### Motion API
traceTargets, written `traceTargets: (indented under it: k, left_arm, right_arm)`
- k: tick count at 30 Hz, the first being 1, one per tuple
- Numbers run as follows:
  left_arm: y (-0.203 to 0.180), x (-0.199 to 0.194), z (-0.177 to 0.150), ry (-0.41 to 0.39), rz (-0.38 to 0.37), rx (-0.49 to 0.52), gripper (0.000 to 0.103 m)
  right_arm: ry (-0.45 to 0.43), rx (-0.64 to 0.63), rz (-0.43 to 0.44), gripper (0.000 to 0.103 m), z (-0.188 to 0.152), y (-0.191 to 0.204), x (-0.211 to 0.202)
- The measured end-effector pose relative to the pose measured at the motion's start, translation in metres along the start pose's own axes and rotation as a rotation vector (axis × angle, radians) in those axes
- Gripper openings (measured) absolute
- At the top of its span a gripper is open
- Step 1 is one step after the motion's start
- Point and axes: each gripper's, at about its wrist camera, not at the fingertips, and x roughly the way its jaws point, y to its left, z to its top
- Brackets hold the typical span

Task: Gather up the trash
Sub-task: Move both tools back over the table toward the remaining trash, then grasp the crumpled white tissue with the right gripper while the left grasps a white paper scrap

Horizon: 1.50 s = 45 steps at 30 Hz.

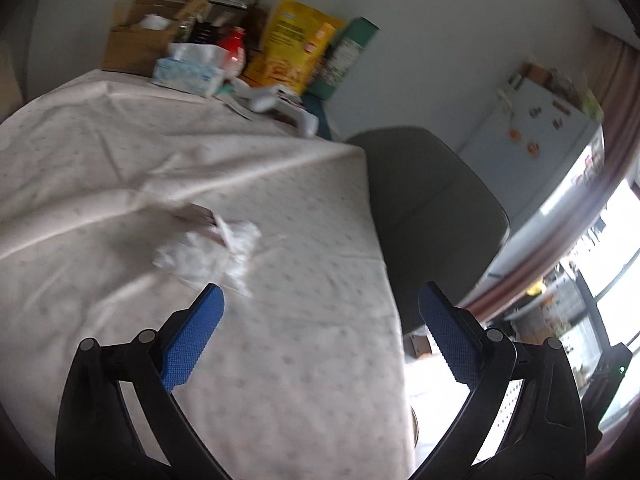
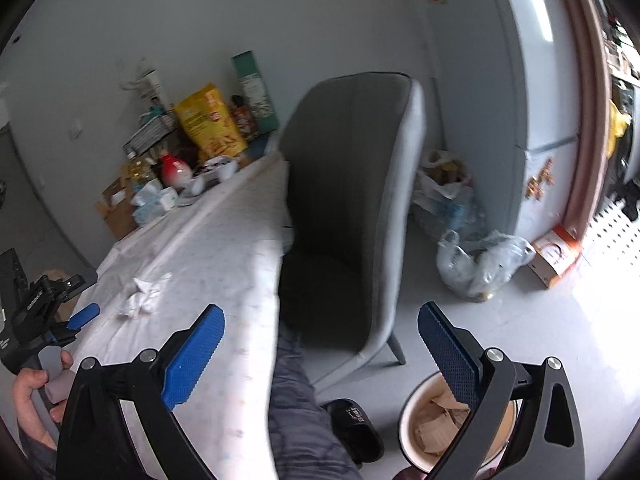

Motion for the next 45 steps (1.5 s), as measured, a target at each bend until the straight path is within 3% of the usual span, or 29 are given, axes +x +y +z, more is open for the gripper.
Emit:
traceTargets:
  k: [11,18,23,34,37,39,45]
  left_arm:
    - [0.054,-0.013,0.037,-0.015,0.042,-0.056,0.072]
    - [0.07,0.015,0.053,0.066,0.019,-0.101,0.044]
    - [0.071,0.042,0.055,0.118,-0.003,-0.133,0.04]
    - [0.087,0.101,0.053,0.192,0.069,-0.184,0.036]
    - [0.093,0.107,0.052,0.184,0.059,-0.208,0.034]
    - [0.095,0.109,0.053,0.176,0.052,-0.217,0.015]
    - [0.098,0.086,0.053,0.122,0.049,-0.227,0.014]
  right_arm:
    - [0.028,-0.095,0.107,0.079,0.013,0.071,0.02]
    - [0.073,-0.114,0.149,0.066,0.016,0.102,0.044]
    - [0.105,-0.111,0.164,0.061,0.014,0.114,0.063]
    - [0.148,-0.106,0.168,0.054,0.012,0.122,0.09]
    - [0.157,-0.105,0.171,0.054,0.012,0.123,0.095]
    - [0.16,-0.104,0.175,0.054,0.012,0.125,0.099]
    - [0.174,-0.131,0.194,0.053,0.011,0.138,0.108]
